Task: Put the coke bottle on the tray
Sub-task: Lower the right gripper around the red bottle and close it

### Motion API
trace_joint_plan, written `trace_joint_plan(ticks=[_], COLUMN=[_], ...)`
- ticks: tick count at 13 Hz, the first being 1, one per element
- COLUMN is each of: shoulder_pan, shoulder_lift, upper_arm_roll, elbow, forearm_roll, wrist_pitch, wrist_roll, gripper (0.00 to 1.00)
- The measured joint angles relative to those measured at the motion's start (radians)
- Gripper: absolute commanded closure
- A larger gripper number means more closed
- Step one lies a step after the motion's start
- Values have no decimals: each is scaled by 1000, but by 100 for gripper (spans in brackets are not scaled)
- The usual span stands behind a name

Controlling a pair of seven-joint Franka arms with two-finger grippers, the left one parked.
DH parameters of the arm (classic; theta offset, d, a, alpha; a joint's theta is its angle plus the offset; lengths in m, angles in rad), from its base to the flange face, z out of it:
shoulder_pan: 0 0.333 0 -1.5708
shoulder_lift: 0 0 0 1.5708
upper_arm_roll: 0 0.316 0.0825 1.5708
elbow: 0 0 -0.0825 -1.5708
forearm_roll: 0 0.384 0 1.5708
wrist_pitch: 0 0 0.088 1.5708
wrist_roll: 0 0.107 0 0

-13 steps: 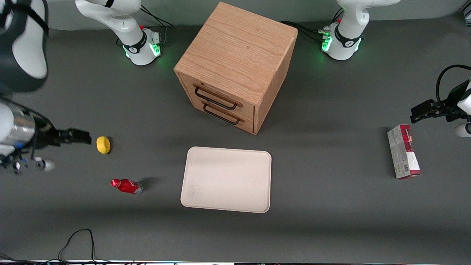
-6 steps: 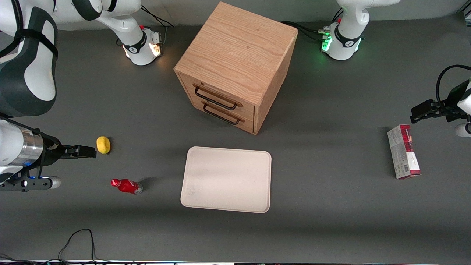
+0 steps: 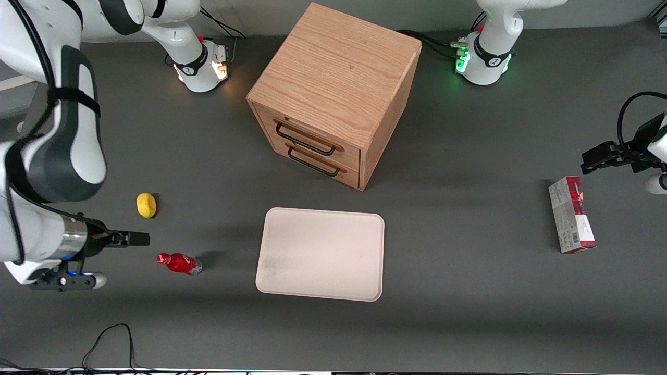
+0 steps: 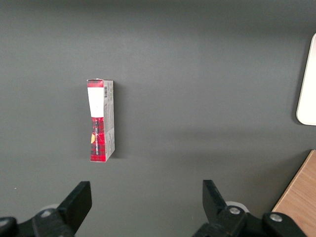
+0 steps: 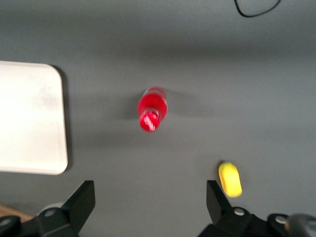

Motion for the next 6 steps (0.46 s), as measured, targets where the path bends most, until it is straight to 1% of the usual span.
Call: trace_joint_plan(ticks=[4, 6], shoulder_pan=[4, 8], shoulder_lift=[62, 71], upper_arm_roll=[3, 3], elbow=[-135, -203], forearm_roll=[0, 0], wrist_pitch=[239, 315], wrist_roll=[0, 0], gripper=[0, 0])
